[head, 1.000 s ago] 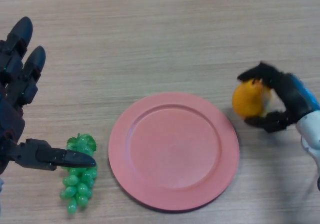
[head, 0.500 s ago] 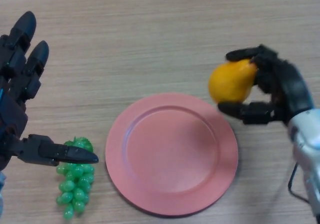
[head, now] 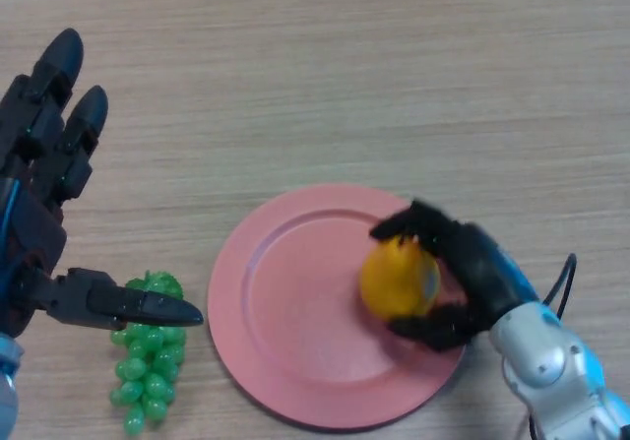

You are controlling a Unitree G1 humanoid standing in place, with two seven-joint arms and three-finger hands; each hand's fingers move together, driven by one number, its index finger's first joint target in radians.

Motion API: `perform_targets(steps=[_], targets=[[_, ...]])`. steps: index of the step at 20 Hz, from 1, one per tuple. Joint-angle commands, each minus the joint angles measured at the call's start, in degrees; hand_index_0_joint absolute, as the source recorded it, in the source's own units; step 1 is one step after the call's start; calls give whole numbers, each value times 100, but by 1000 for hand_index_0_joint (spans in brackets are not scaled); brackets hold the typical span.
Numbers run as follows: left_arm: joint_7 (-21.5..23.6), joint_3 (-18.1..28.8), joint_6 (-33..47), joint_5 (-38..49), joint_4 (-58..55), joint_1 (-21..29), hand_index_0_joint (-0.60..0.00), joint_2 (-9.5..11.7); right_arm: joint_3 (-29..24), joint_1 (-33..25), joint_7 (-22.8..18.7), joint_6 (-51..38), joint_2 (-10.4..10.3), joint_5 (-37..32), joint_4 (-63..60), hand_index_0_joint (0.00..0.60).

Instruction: Pick up the yellow pear and place it on the plate

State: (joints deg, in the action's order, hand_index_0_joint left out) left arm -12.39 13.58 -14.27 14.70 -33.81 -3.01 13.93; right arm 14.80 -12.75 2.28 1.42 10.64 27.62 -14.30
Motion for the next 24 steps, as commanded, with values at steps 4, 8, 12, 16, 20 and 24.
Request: perform_targets(steps=[4, 8, 12, 16, 20, 24], targets=[[117, 79, 583, -16, -400, 216, 0, 164, -175, -248, -205, -912, 25, -63, 488, 499], [96, 9, 838, -162, -385, 134, 0, 105, -230, -264, -213, -806, 25, -742, 1138, 0], [127, 17, 758, -120, -472, 128, 0, 94, -516, -103, 251, -13, 25, -1385, 2362, 0], [103, -55, 616, -192, -565, 200, 0, 129, -1093, 248, 905, 894, 25, -2153, 3901, 0], [-75, -75, 185, -223, -698, 297, 0, 162, -1570, 718, 1060, 1654, 249, -3056, 5142, 0], [30, -10, 385, -118, -483, 385, 0, 211, -2008, 1060, 930, 1815, 361, -3485, 5827, 0]])
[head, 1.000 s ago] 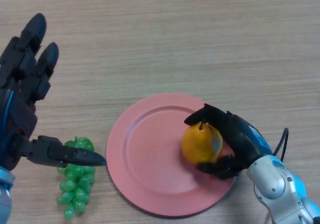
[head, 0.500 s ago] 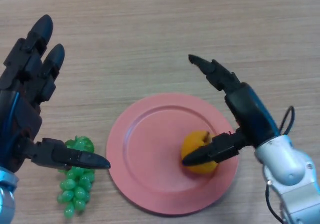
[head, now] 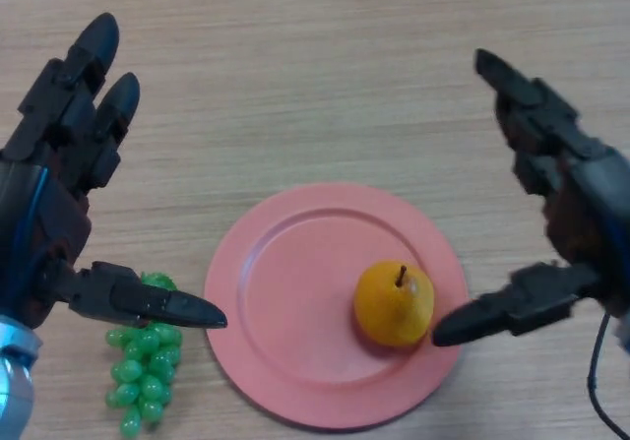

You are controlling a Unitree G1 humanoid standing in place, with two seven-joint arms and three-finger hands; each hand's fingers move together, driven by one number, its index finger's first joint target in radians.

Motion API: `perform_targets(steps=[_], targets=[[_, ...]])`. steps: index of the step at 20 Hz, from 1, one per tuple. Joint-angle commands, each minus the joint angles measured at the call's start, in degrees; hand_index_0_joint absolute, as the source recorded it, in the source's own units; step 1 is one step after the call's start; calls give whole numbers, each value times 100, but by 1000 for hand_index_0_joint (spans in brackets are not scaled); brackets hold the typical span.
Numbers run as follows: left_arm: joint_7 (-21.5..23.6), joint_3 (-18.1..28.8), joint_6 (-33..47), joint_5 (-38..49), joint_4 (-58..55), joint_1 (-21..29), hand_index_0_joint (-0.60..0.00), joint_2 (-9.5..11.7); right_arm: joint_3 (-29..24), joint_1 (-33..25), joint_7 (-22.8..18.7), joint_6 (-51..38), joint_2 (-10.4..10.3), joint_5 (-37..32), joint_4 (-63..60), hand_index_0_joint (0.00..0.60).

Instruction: Pick up the yellow pear and place it on the plate

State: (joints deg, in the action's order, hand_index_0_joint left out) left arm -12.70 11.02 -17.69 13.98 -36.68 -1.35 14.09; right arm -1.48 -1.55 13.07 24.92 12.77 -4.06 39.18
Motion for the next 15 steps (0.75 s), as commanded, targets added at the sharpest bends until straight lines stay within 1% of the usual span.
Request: perform_targets(steps=[1, 2, 5, 6, 8, 9, 10, 12, 14, 15], targets=[[44, 252, 737, -98, -212, 204, 0, 212, -370, 5, -181, -529, 136, -348, 544, 0], [-30, 346, 548, -81, -348, 175, 0, 254, -354, 118, -245, -470, 101, -423, 676, 0], [-187, 613, 395, -103, -372, 183, 0, 341, -225, 252, -361, -49, 55, -619, 1013, 0], [-169, 608, 425, -113, -310, 204, 0, 312, -165, 272, -346, 26, 60, -630, 1093, 0], [-176, 582, 360, -194, -357, 179, 0, 307, -61, 335, -210, -23, 70, -501, 1130, 0], [-224, 598, 301, -222, -380, 187, 0, 338, -35, 353, -137, -34, 89, -423, 1143, 0], [-81, 629, 277, -88, -358, 225, 0, 273, -40, 403, -38, -42, 94, -361, 1149, 0], [11, 617, 339, -50, -357, 228, 0, 308, -9, 414, -8, -78, 65, -291, 1109, 0], [-46, 633, 410, -103, -341, 180, 0, 303, 11, 381, 57, 45, 90, -265, 1151, 0], [-5, 671, 385, -39, -339, 206, 0, 303, 6, 380, 119, 18, 103, -227, 1120, 0]])
